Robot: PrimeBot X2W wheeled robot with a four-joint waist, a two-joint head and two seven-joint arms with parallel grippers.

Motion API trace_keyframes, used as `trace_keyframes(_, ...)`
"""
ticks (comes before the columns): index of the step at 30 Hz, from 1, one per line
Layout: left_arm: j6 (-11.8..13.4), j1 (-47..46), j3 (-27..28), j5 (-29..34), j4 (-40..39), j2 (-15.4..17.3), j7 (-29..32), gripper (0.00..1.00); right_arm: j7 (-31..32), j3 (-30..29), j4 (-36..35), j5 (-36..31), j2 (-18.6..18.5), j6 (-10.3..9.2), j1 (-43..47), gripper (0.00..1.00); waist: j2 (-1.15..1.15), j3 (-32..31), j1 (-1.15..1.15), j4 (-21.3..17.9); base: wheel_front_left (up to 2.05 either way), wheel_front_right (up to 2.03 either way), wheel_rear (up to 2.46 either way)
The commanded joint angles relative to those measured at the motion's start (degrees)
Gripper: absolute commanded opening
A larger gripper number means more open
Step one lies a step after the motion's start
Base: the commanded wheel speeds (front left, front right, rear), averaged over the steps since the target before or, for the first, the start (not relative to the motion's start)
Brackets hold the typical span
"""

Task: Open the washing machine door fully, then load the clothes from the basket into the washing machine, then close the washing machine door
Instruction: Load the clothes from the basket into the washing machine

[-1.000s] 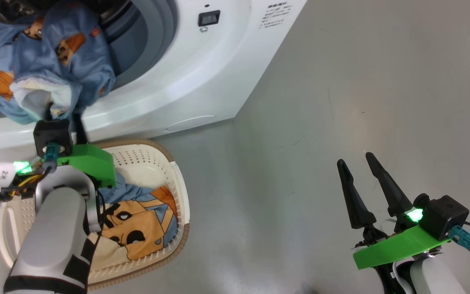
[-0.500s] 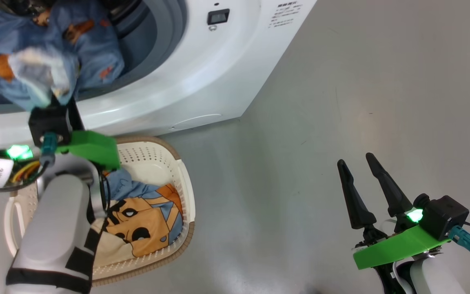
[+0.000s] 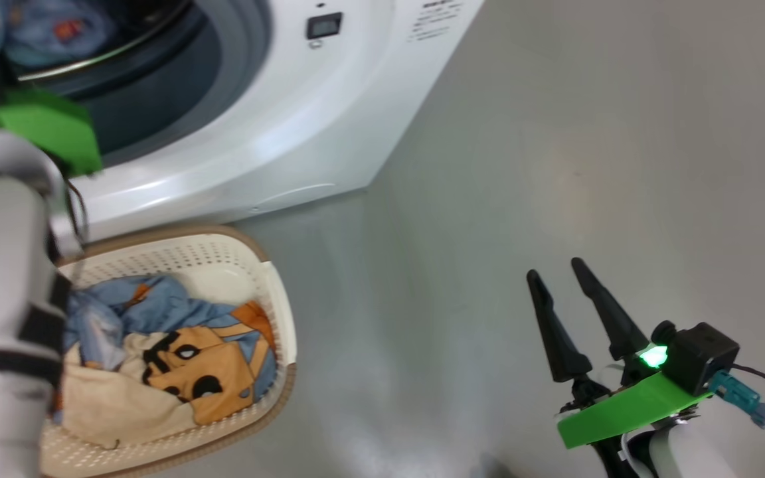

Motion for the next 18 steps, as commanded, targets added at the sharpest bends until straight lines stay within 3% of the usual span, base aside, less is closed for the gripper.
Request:
trace_keyframes(1,-0.6,-2.8,1.3,0.7,0.2,2.5,0.0,0.00,-0.3,1.6,-0.9,0.5,-0.3,0.09,0.2,1.00,0.00,1.2,0.00,-1.6,0.00,0.00,0.00)
trace_keyframes(8,-1.9,-16.1,1.2,2.5,13.7,7.6,-1.6,0.00,-0.3,3.8,0.2,1.9,-0.8,0.09,-0.2,1.00,0.00,5.2,0.00,-6.4,0.00,0.00,0.00)
trace_keyframes(18,-2.4,-25.9,1.6,2.5,21.6,11.2,-7.5,0.00,-0.3,5.9,0.7,3.5,-0.9,0.09,-0.6,1.00,0.00,9.1,0.00,-10.6,0.00,0.00,0.00)
